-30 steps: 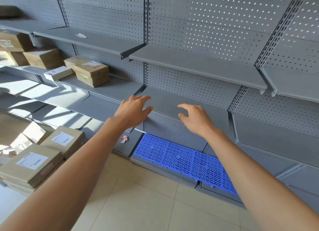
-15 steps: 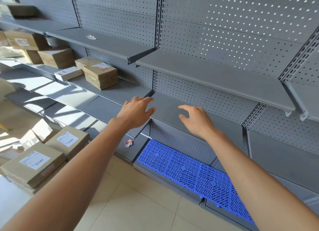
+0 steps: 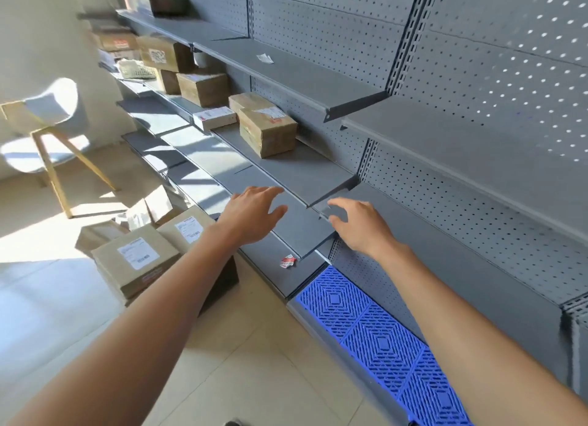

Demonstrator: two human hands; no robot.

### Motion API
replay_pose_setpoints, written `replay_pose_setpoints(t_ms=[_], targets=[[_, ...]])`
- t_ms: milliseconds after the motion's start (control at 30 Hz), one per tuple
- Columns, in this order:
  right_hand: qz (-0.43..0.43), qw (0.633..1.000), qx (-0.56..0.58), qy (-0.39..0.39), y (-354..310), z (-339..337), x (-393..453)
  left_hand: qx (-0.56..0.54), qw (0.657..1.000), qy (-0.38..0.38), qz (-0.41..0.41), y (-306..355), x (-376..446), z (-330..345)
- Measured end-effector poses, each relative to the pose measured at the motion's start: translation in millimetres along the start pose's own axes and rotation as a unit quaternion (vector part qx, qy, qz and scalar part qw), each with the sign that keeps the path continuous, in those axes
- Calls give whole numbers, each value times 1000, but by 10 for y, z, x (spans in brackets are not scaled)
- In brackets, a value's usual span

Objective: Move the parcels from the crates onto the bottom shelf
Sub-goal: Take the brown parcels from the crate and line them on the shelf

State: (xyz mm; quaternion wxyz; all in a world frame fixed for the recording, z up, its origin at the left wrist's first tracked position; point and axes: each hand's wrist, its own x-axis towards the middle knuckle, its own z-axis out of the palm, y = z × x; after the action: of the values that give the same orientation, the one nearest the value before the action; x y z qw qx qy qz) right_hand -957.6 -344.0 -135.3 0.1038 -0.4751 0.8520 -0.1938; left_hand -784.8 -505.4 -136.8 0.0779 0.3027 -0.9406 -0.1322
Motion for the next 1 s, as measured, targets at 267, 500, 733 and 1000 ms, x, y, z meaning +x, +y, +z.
replay_pose_setpoints(t_ms=[267, 500, 733, 1000], targets=[[-52, 997, -2, -63, -1056, 854, 975, -15, 997, -10, -76, -1406, 74, -120], [-95, 989, -10, -116, -1857, 1464, 1515, -37, 990, -10, -136, -2416, -2, -115], [-134, 978, -6, -161, -2326, 1936, 1937, -52, 977, -3, -205, -3069, -89, -92], [-161, 960, -8, -230, -2576, 2567, 2713, -45, 958, -4, -285, -3655, 100, 58]])
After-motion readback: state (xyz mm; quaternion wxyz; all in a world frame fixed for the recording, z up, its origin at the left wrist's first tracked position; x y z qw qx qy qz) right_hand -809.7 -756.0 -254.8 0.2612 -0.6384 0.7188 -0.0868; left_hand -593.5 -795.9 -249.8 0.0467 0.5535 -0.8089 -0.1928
